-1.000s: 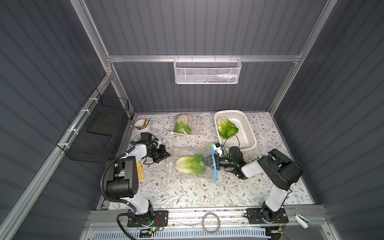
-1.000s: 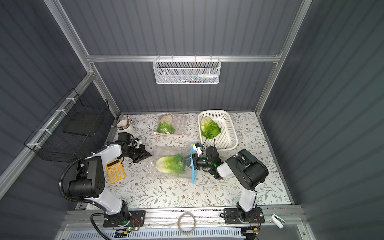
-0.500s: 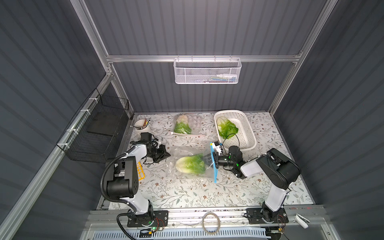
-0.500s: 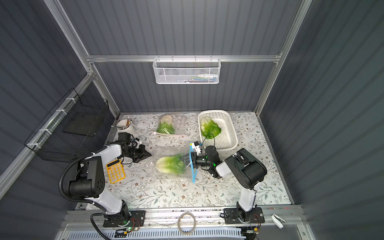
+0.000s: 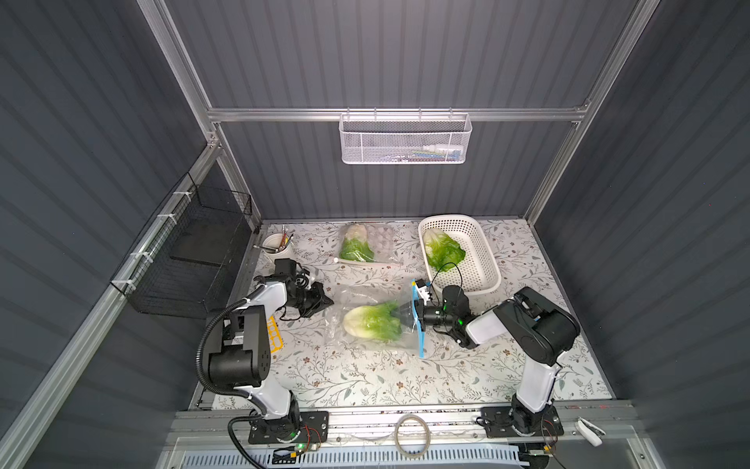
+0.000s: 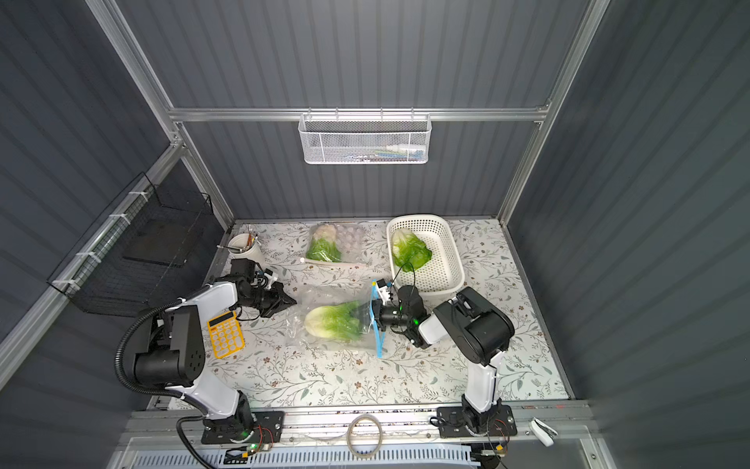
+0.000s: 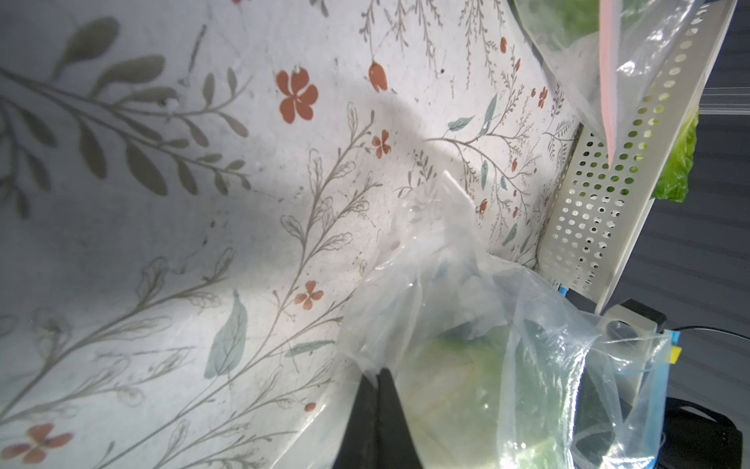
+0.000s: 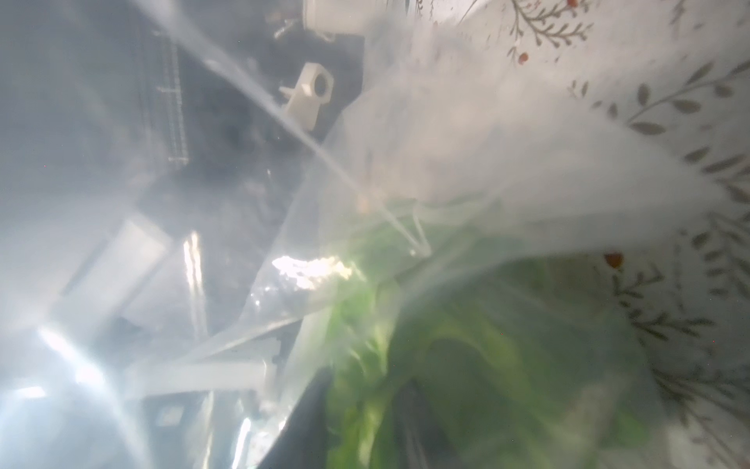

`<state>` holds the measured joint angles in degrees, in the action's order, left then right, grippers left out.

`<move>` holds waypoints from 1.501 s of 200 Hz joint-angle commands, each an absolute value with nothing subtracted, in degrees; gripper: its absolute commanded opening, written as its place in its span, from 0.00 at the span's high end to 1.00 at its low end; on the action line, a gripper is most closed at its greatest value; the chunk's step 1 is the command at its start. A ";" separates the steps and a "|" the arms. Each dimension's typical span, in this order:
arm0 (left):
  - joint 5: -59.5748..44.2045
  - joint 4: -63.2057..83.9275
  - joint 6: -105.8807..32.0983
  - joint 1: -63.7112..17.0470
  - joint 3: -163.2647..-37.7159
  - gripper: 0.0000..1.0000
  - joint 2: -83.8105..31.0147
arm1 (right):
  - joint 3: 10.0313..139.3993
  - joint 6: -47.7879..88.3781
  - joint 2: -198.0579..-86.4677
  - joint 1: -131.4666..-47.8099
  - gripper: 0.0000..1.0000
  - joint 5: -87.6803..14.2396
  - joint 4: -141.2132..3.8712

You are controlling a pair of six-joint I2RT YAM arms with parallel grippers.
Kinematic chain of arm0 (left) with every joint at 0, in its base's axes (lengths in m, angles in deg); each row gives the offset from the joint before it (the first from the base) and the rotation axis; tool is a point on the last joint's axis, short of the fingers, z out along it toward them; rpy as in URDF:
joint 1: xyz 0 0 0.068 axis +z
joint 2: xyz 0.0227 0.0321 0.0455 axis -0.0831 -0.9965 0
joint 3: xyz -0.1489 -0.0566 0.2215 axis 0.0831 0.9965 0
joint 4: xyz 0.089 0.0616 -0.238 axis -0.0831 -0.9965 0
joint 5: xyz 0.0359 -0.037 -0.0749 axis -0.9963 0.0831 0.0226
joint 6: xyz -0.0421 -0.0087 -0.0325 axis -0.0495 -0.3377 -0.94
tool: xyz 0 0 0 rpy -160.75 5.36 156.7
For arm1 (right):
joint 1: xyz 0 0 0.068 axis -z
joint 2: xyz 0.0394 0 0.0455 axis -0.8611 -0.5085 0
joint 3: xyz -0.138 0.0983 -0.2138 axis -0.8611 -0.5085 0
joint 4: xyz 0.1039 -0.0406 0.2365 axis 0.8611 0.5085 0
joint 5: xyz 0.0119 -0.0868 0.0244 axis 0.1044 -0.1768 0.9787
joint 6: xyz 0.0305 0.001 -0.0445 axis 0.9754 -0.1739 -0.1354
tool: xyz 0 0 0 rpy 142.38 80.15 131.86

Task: Open the zip-top bag and take out the chinese cabbages
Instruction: Pick up the Chinese cabbage from the zipper food storage bag.

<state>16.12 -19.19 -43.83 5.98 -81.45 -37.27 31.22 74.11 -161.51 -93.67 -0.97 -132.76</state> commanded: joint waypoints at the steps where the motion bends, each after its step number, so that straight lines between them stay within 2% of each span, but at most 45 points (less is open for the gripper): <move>1: 17.79 -19.24 -43.84 6.26 -81.65 1.00 -37.17 | 32.58 72.40 -161.12 -94.36 0.67 -0.99 -131.18; 51: 18.38 -18.53 -44.32 6.26 -81.22 1.00 -37.32 | 33.67 72.18 -161.76 -94.70 0.67 -1.08 -130.42; 109: 17.41 -18.95 -44.18 6.26 -81.44 1.00 -36.23 | 33.29 71.13 -160.06 -94.88 1.00 -1.25 -128.79; 300: 4.55 -21.55 -44.79 6.83 -81.61 1.00 -31.56 | 26.73 71.31 -155.02 -91.01 1.00 -0.69 -131.52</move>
